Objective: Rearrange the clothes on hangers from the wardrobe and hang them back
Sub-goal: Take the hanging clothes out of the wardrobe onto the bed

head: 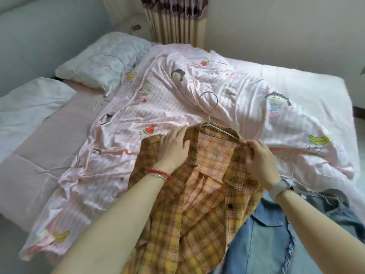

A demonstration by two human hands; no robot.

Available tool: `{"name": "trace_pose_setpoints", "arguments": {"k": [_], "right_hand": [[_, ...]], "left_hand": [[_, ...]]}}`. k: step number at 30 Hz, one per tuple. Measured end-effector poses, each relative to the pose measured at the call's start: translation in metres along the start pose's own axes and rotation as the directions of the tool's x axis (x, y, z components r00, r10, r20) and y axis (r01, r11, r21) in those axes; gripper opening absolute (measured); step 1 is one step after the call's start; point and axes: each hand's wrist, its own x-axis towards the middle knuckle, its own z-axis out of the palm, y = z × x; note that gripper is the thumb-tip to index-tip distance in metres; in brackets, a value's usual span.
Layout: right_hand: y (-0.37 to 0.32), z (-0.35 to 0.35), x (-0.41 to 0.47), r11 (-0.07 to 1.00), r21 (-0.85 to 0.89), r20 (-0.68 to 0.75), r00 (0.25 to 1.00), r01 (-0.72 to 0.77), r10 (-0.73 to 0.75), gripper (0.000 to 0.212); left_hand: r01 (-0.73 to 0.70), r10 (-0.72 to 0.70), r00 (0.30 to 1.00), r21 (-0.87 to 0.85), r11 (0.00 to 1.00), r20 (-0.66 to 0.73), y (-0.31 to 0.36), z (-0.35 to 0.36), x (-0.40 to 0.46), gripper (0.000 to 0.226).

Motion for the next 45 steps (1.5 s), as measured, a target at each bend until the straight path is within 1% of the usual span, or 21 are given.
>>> {"name": "trace_pose_setpoints", "arguments": {"k": [2,3,5,7,10,13,15,16,18,20,22,24,27,30,31,33,35,37,39,41,45], "right_hand": [[0.024,0.031,0.012,0.998,-0.023,0.078,0.995,-0.059,0.061,0.023],[0.036,0.05,0.016,0.994,-0.045,0.117,0.988,-0.097,0.101,0.024],[0.06,0.088,0.018,0.976,-0.101,0.203,0.956,-0.193,0.21,0.028],[0.081,0.118,0.015,0.941,-0.222,0.274,0.91,-0.255,0.311,0.035],[0.104,0.15,-0.001,0.898,-0.393,0.377,0.856,-0.199,0.354,0.05],[0.107,0.168,-0.018,0.892,-0.428,0.519,0.769,-0.144,0.373,0.055],[0.104,0.171,-0.021,0.889,-0.434,0.52,0.765,-0.146,0.38,0.055],[0.1,0.17,-0.021,0.888,-0.429,0.505,0.772,-0.164,0.386,0.055],[0.086,0.165,-0.02,0.899,-0.404,0.484,0.795,-0.169,0.366,0.055],[0.063,0.159,-0.021,0.927,-0.354,0.47,0.833,-0.125,0.292,0.055],[0.032,0.15,-0.024,0.957,-0.282,0.458,0.867,-0.068,0.197,0.053],[-0.005,0.142,-0.03,0.982,-0.188,0.456,0.885,-0.002,0.089,0.049],[-0.065,0.131,-0.046,0.991,-0.068,0.457,0.886,0.119,-0.075,0.045],[-0.129,0.122,-0.07,0.972,0.044,0.471,0.854,0.229,-0.222,0.054],[-0.151,0.118,-0.081,0.961,0.079,0.484,0.833,0.264,-0.269,0.057],[-0.195,0.112,-0.106,0.93,0.158,0.498,0.786,0.333,-0.366,0.053],[-0.24,0.106,-0.135,0.876,0.239,0.487,0.729,0.418,-0.481,0.046],[-0.286,0.098,-0.171,0.805,0.332,0.479,0.647,0.492,-0.593,0.046],[-0.329,0.091,-0.215,0.703,0.421,0.443,0.547,0.573,-0.71,0.044],[-0.372,0.08,-0.268,0.595,0.498,0.418,0.427,0.631,-0.802,0.042],[-0.455,0.051,-0.386,0.344,0.627,0.334,0.158,0.699,-0.929,0.036]], "left_hand": [[0.033,-0.04,0.987,0.048,0.998,0.156,-0.013,0.045,0.01,0.056],[0.051,-0.073,0.968,0.096,0.994,0.242,-0.022,0.07,0.01,0.058],[0.061,-0.139,0.913,0.21,0.976,0.384,-0.044,0.115,-0.001,0.059],[0.043,-0.185,0.86,0.295,0.955,0.475,-0.065,0.149,-0.016,0.061],[0.022,-0.232,0.794,0.355,0.935,0.561,-0.087,0.182,-0.032,0.059],[0.015,-0.244,0.754,0.356,0.934,0.61,-0.096,0.196,-0.032,0.058],[0.019,-0.244,0.733,0.338,0.941,0.635,-0.096,0.196,-0.027,0.057],[0.021,-0.235,0.737,0.326,0.945,0.634,-0.095,0.193,-0.025,0.057],[0.002,-0.196,0.792,0.319,0.948,0.578,-0.094,0.182,-0.023,0.055],[-0.004,-0.152,0.874,0.319,0.948,0.462,-0.092,0.163,-0.022,0.053],[0.036,-0.144,0.925,0.295,0.955,0.353,-0.092,0.14,-0.027,0.052],[0.094,-0.169,0.948,0.268,0.959,0.271,-0.097,0.113,-0.04,0.051],[0.166,-0.219,0.963,0.292,0.942,0.159,-0.116,0.069,-0.077,0.049],[0.29,-0.306,0.952,0.315,0.904,0.001,-0.139,0.02,-0.135,0.048],[0.348,-0.35,0.935,0.314,0.884,-0.052,-0.147,0.005,-0.159,0.048],[0.473,-0.446,0.881,0.29,0.832,-0.157,-0.165,-0.024,-0.212,0.047],[0.598,-0.552,0.799,0.229,0.768,-0.237,-0.18,-0.049,-0.266,0.044],[0.69,-0.62,0.714,0.175,0.702,-0.326,-0.191,-0.073,-0.322,0.043],[0.748,-0.64,0.636,0.142,0.648,-0.432,-0.195,-0.093,-0.383,0.039],[0.786,-0.627,0.573,0.137,0.603,-0.527,-0.197,-0.111,-0.454,0.033],[0.864,-0.638,0.44,0.105,0.493,-0.631,-0.195,-0.145,-0.607,0.039]]}}
